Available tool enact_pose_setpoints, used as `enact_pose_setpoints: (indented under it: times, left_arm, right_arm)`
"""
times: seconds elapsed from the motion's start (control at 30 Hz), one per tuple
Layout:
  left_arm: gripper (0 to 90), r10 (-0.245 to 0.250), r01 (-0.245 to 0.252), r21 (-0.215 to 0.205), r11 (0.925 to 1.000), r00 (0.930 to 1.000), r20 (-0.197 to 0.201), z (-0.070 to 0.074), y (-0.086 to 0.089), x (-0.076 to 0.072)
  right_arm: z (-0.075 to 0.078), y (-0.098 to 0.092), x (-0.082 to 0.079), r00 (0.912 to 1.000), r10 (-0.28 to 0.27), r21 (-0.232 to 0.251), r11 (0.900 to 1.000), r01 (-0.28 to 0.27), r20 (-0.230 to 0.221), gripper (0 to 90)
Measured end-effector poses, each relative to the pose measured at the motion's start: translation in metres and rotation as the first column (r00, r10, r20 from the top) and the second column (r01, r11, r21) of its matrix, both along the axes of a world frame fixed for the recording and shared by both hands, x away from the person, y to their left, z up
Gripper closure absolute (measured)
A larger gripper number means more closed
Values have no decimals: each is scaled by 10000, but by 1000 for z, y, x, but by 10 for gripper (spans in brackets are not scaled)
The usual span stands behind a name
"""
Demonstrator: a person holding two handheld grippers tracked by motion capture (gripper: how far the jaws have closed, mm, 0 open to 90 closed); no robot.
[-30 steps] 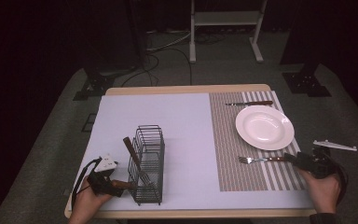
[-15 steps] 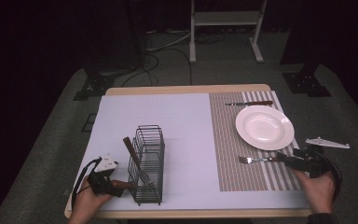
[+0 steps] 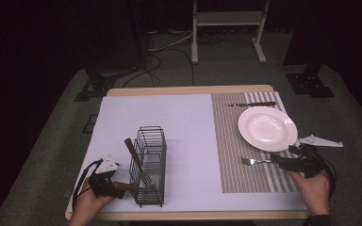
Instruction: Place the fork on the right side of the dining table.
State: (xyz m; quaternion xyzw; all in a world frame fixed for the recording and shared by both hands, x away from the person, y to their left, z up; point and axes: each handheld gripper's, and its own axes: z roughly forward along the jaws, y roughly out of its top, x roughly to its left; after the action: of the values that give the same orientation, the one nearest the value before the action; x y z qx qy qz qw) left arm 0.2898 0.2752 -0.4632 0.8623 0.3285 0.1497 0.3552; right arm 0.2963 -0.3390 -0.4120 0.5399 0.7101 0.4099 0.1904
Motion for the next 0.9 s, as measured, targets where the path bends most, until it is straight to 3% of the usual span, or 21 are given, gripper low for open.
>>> enact_pose_setpoints:
  times: [0.3,0.5,0.63,0.9]
  left_arm:
    - [0,-3,3,3,10000,10000,-2,0,0,0]
    - [0,-4,4,7,10000,10000,-1,0,0,0]
    - [0,-8,8,13,10000,10000,-5,0,0,0]
    - [0,-9,9,8,10000,10000,-11,0,0,0]
  right_arm:
    - [10,28,5,9934,1052,-413,9938,-1034,448,98]
    - [12,50,11,9835,1705,-514,9845,-1675,611,79]
    - [10,63,15,9770,2059,-628,9773,-2023,559,7]
    - [7,88,17,9593,2683,-686,9624,-2629,881,0]
